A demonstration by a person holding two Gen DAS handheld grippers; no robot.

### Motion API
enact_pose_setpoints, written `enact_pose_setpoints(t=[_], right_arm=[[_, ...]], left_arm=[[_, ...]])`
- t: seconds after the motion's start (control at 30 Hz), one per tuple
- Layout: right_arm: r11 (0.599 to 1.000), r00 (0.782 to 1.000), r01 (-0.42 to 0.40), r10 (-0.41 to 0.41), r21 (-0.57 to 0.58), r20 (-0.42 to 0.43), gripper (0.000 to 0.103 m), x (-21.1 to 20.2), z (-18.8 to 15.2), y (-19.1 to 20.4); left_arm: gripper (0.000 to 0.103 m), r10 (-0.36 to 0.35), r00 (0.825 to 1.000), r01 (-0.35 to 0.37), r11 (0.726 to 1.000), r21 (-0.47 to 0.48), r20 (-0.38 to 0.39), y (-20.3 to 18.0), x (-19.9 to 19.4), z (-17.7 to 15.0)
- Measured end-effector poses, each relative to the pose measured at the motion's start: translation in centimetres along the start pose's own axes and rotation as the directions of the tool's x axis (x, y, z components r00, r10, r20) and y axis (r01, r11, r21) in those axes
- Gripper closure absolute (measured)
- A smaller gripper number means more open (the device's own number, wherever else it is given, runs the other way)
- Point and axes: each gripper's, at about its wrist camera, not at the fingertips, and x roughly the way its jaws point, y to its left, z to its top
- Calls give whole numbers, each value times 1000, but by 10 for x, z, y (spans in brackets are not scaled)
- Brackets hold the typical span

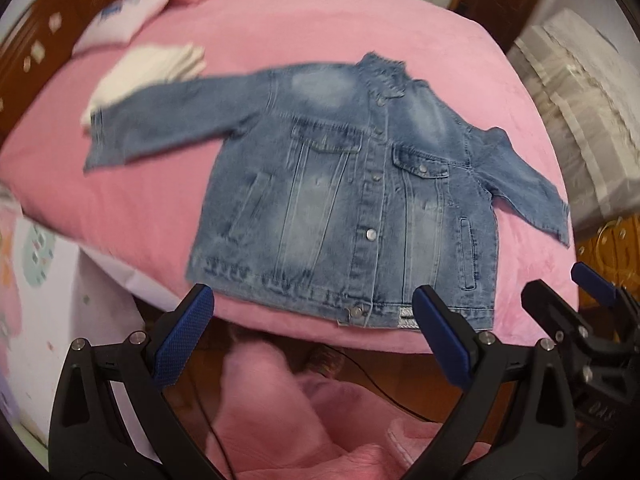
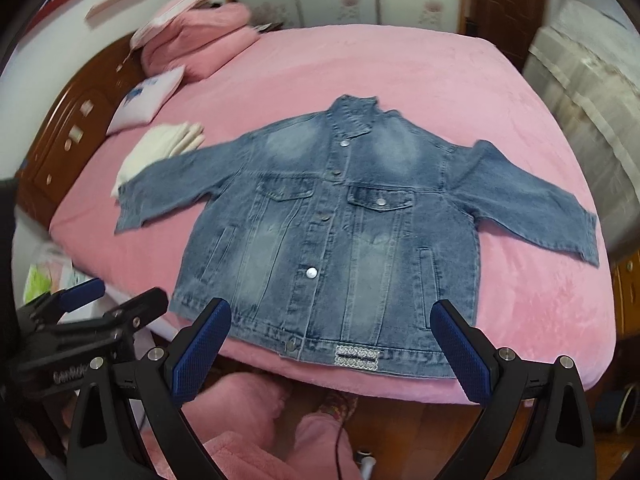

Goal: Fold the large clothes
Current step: 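Grasp the jacket sleeve cuff with the left tool and lift it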

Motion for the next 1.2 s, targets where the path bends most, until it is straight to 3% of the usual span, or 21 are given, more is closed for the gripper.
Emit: enact_pose_setpoints(t=[0.2, 0.33, 0.43, 0.5, 0.57, 0.67, 0.77, 0.93, 1.03, 1.1, 1.2], right_arm=[[985, 1000, -13, 15, -171, 12, 2, 17, 5, 42], [957, 999, -15, 3, -291, -42, 2, 46, 7, 85], [947, 998, -44, 25, -318, -63, 2, 68, 15, 114], [949, 995, -81, 59, -306, -78, 2, 87, 25, 134], [950, 994, -105, 87, -293, -73, 2, 108, 38, 156], [966, 997, -74, 67, -249, -35, 2, 146, 65, 188], [987, 998, -61, 56, -146, -38, 2, 185, 98, 215], [998, 998, -40, 42, 45, -49, 2, 247, 145, 249], [991, 998, -19, 27, 134, -53, 2, 281, 160, 266], [985, 997, -12, 25, 173, -71, 2, 304, 165, 274], [978, 996, -1, 20, 208, -86, 2, 326, 164, 284]], left_arm=[[6, -84, 996, 81, 977, -196, -10, 55, 28, -3], [11, -167, 986, 161, 902, -400, 21, 114, 56, 7], [15, -222, 973, 216, 807, -549, 57, 167, 82, 23], [27, -249, 965, 246, 740, -625, 85, 207, 100, 39], [28, -252, 957, 279, 660, -698, 144, 247, 109, 51], [28, -235, 944, 322, 529, -785, 229, 312, 125, 71], [28, -218, 945, 319, 443, -838, 245, 372, 145, 92], [29, -187, 959, 270, 386, -882, 212, 450, 177, 127], [29, -98, 979, 204, 427, -881, 179, 484, 194, 146], [29, -28, 989, 144, 429, -892, 146, 501, 206, 151], [33, 10, 995, 89, 340, -936, 99, 538, 236, 151]])
